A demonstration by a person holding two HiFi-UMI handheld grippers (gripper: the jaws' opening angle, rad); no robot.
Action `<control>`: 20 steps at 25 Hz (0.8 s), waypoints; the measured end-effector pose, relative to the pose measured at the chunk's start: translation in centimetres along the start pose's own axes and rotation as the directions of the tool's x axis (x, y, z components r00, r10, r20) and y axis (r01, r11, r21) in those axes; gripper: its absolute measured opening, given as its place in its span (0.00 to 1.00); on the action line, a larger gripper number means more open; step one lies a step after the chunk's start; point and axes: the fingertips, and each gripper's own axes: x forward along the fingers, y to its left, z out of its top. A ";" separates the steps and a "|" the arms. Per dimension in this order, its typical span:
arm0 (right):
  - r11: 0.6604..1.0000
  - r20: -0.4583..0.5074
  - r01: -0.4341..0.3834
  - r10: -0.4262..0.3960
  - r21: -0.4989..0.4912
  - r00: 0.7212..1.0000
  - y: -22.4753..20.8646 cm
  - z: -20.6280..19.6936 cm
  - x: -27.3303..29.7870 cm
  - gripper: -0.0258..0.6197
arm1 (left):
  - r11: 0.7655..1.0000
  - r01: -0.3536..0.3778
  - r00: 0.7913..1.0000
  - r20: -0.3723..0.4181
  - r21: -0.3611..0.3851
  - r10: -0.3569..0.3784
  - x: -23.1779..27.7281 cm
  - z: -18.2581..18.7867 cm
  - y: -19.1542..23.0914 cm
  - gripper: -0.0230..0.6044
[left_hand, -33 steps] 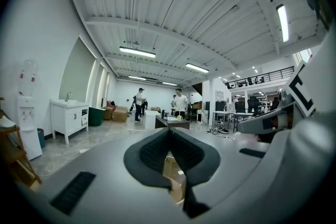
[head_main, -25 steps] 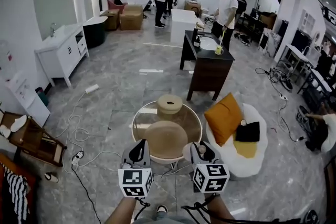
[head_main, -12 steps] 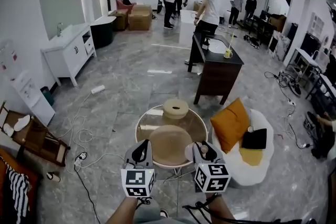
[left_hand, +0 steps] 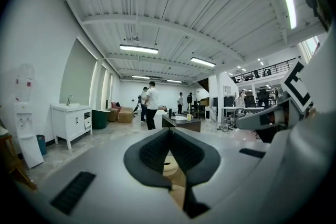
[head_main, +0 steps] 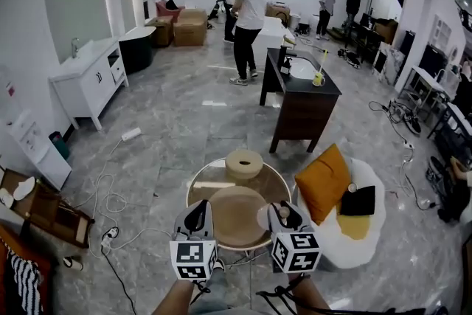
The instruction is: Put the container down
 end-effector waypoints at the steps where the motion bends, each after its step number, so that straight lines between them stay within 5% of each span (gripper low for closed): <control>1: 1.000 0.003 0.000 0.000 -0.005 1.000 -0.2 0.5 0.8 0.23 | 1.000 0.001 1.000 0.002 -0.003 -0.001 1.0 0.3 0.4 0.04; 20: 0.998 0.011 0.061 -0.061 -0.013 0.998 -3.4 7.2 18.2 0.23 | 0.996 0.090 0.996 -0.014 -0.018 -0.091 20.3 2.6 7.8 0.04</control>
